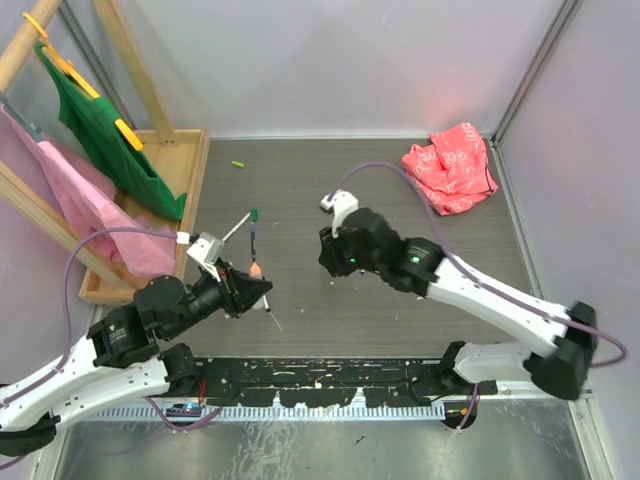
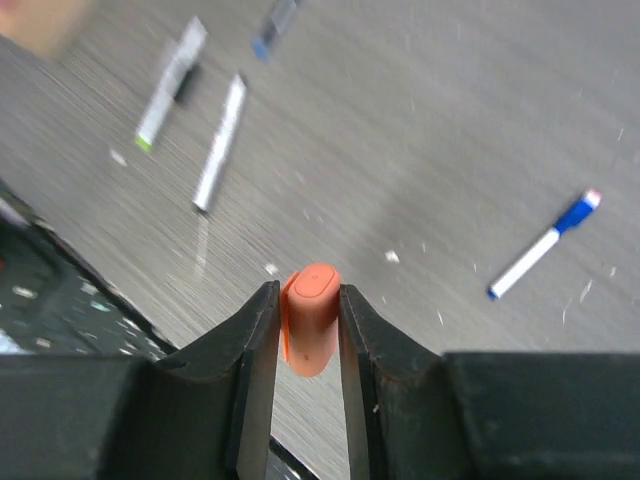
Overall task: Insert the pens into the pen caps
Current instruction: Insert the pen cap onto the pen, then press the pen cap onto the pen.
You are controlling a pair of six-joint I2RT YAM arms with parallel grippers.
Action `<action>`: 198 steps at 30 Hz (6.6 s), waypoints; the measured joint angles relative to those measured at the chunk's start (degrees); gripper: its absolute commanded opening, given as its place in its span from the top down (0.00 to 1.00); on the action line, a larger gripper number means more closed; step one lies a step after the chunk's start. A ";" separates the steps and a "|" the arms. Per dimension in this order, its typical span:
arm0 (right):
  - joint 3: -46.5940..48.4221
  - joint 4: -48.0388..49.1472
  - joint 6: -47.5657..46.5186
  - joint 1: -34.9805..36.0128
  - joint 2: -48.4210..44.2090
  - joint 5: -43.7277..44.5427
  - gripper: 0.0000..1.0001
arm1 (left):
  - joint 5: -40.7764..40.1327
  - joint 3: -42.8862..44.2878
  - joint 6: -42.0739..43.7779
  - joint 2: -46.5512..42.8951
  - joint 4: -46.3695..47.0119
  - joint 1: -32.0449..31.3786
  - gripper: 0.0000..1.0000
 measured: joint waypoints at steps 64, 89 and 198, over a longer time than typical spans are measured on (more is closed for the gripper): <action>-7.34 62.05 19.71 -0.81 -19.85 -39.04 1.00 | 38.21 13.40 10.78 15.15 17.05 0.00 1.00; -7.32 60.24 20.94 -0.81 -18.82 -40.26 1.00 | 38.82 14.10 11.56 15.89 17.07 0.00 1.00; -2.54 43.56 8.63 -0.76 -21.79 -29.22 0.32 | 32.70 13.84 9.33 17.49 17.07 0.20 1.00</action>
